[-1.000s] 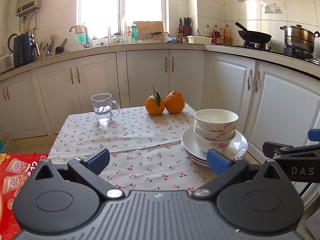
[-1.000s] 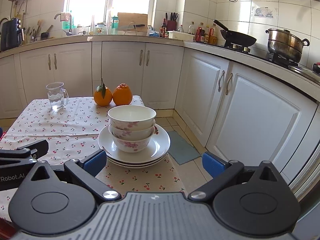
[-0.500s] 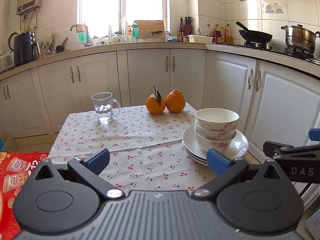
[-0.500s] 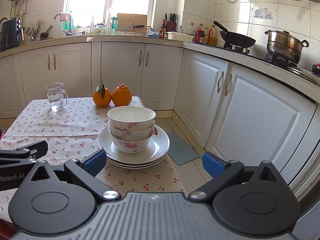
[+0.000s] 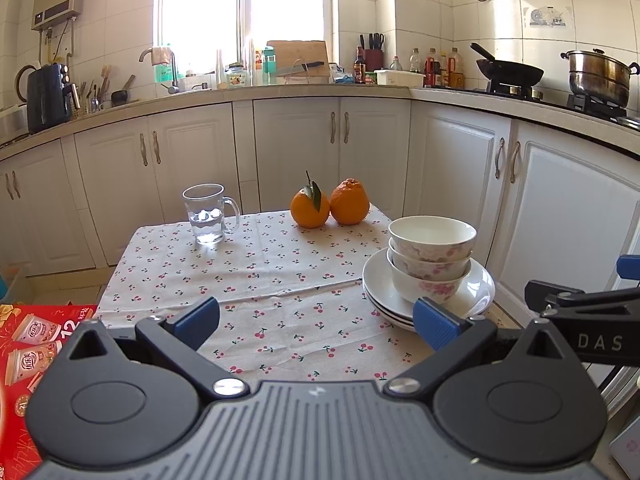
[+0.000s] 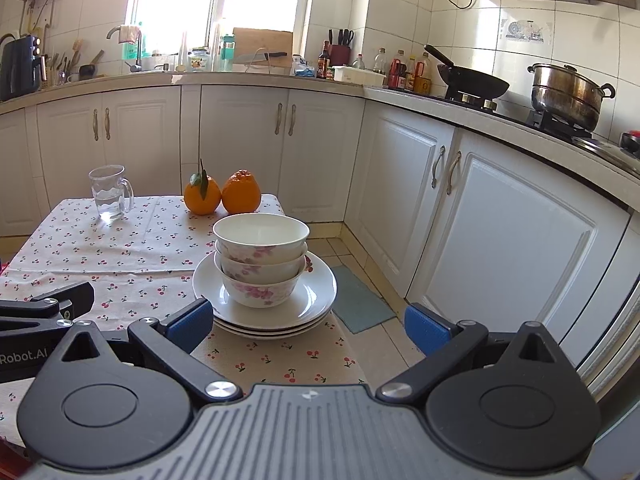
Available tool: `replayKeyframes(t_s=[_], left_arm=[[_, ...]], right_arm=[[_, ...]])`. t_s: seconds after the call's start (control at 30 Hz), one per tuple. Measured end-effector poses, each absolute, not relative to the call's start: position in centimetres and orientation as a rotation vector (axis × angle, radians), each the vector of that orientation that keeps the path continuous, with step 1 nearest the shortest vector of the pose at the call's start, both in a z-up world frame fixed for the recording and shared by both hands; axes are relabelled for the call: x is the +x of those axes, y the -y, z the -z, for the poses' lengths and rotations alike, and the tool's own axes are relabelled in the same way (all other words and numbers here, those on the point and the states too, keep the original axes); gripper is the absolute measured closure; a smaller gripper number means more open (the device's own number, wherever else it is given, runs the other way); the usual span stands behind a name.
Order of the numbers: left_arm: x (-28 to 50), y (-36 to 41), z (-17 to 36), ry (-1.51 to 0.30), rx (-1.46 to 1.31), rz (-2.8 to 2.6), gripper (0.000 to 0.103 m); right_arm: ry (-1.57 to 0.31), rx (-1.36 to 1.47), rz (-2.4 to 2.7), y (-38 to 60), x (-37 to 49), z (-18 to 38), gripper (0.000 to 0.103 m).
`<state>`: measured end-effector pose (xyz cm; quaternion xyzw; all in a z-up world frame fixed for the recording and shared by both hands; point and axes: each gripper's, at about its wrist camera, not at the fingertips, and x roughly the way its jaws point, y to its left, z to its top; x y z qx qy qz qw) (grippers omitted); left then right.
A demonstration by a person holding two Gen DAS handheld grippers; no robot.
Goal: Organize plates and bowls
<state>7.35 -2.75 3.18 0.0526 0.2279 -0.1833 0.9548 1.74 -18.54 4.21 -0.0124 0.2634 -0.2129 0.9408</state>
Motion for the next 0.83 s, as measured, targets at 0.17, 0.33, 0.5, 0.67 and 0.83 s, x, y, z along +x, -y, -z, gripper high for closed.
replayKeyframes(t_s=[0.17, 0.33, 0.5, 0.67, 0.83], left_arm=[[7.30, 2.69, -3.23, -0.462, 0.105, 0.374, 0.001], [7.25, 2.68, -3.31, -0.460, 0.105, 0.374, 0.001], [7.24, 2.65, -3.34, -0.463, 0.106, 0.373, 0.001], [7.19, 2.66, -3.36, -0.461, 0.107, 0.373, 0.001], [7.16, 2.71, -3.41, -0.461, 0.108, 0.373, 0.001]], right_arm=[[-0.536, -0.028, 0.439, 18.48, 1.73, -4.24, 0.000], [-0.533, -0.029, 0.440, 18.40, 1.67, -4.22, 0.000], [-0.532, -0.034, 0.440, 18.41, 1.69, -4.22, 0.000], [-0.531, -0.031, 0.439, 18.34, 1.60, -4.21, 0.000], [-0.530, -0.031, 0.439, 18.34, 1.56, -4.23, 0.000]])
